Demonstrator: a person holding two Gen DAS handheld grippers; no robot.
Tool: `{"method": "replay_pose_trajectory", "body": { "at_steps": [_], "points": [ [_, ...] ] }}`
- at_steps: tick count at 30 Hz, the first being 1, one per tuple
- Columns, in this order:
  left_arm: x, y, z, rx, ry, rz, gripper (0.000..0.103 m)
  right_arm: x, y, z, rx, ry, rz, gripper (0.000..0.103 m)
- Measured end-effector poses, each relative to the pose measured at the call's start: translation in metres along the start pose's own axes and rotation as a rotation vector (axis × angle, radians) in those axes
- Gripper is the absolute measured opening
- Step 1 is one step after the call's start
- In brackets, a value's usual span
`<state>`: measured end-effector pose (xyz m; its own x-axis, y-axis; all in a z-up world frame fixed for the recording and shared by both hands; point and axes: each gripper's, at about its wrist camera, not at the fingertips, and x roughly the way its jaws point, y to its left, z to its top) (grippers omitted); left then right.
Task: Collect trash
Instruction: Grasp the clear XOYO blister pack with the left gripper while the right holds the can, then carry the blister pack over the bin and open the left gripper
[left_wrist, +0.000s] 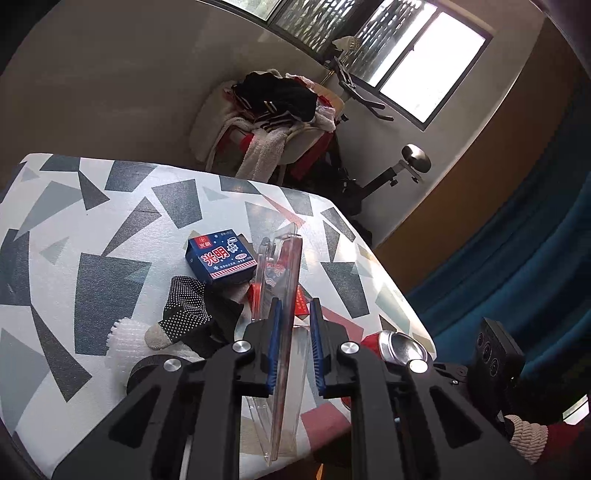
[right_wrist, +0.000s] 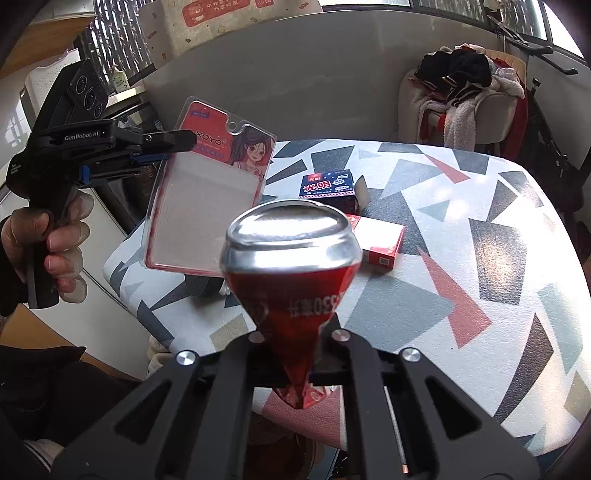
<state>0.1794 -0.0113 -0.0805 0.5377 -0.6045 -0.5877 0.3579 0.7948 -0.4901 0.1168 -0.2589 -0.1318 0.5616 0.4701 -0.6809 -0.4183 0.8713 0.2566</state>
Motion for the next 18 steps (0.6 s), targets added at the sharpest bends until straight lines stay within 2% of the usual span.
{"method": "replay_pose_trajectory", "body": {
  "at_steps": [5, 11, 18],
  "points": [
    [-0.028, -0.011, -0.035, -0.002, -0.032, -0.05, 0.015, -0.01, 0.006, -0.005, 0.001, -0.009, 0.001, 0.009],
    [-0.062, -0.016, -0.109, 0.007, -0.058, -0.146, 0.015, -0.021, 0.019, -0.014, -0.023, -0.01, 0.009, 0.009],
    [-0.08, 0.005, -0.183, -0.085, -0.025, -0.065, 0.015, -0.025, 0.033, -0.032, -0.046, 0.012, 0.022, 0.009]
  ]
}}
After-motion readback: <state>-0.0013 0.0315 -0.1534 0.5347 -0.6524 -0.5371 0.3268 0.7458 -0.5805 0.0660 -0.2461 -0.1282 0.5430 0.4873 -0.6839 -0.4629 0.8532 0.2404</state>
